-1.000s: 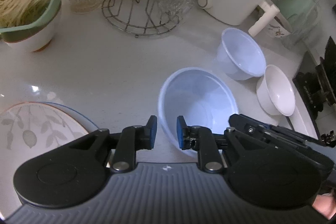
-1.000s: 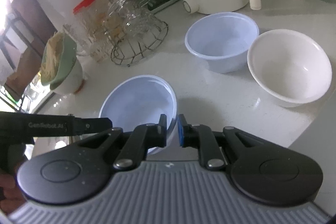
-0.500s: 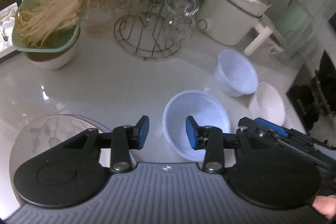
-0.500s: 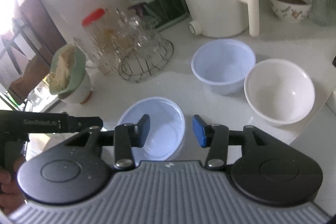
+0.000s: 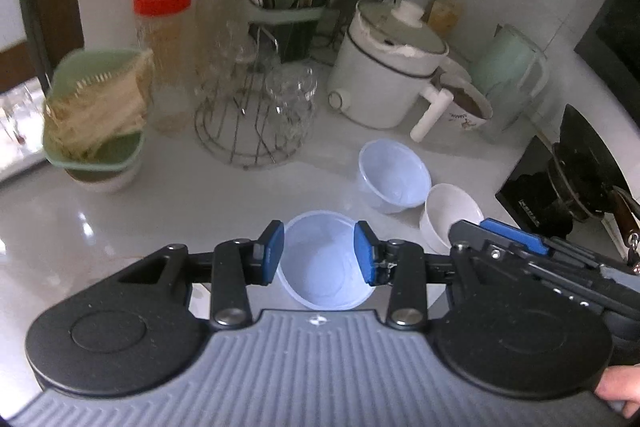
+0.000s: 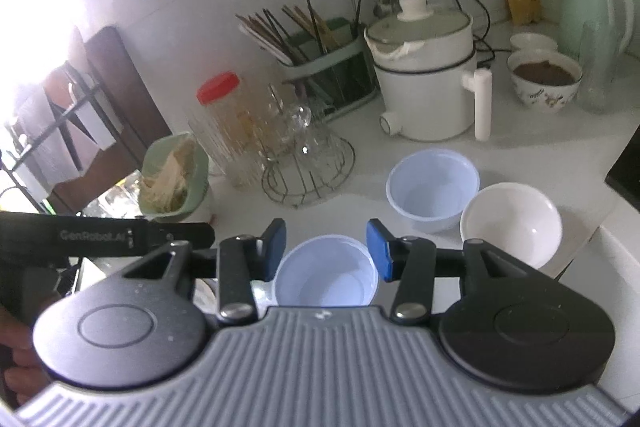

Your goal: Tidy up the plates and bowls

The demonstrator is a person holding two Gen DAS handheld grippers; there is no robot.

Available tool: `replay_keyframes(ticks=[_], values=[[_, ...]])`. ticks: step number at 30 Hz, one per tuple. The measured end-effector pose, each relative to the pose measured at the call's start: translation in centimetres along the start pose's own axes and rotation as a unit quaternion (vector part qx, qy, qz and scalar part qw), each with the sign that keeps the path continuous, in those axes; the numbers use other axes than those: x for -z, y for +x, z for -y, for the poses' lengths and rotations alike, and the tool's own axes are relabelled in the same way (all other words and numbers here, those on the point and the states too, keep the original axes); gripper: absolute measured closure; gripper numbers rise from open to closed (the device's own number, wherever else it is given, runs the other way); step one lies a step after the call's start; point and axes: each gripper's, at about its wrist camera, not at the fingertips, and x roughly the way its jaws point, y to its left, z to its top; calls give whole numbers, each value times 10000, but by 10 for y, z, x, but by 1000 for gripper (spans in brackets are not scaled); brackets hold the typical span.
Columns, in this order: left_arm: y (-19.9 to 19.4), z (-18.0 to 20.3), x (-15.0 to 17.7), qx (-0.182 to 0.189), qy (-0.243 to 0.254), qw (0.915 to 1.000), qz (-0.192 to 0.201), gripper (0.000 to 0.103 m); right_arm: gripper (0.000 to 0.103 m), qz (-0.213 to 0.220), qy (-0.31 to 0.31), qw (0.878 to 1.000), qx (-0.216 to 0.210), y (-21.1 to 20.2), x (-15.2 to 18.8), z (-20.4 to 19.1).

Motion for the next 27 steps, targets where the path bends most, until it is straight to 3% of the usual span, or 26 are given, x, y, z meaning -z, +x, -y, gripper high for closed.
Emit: replay_keyframes(ticks=[6, 10, 20, 27], values=[[-34, 2, 6, 119, -18, 9996, 262, 59, 55, 162, -122, 9998, 2, -25, -1, -8], [-46, 1, 19, 180, -110, 9995, 224, 59, 55, 177, -236, 9995, 103, -35, 4, -15], [-55, 0, 36, 101, -181, 9996, 202, 59, 55, 202, -215, 9995, 122, -48, 19, -16], [-35, 18, 37, 142, -110, 9998, -17, 59, 56, 181, -343, 9991, 193, -47, 20, -3]])
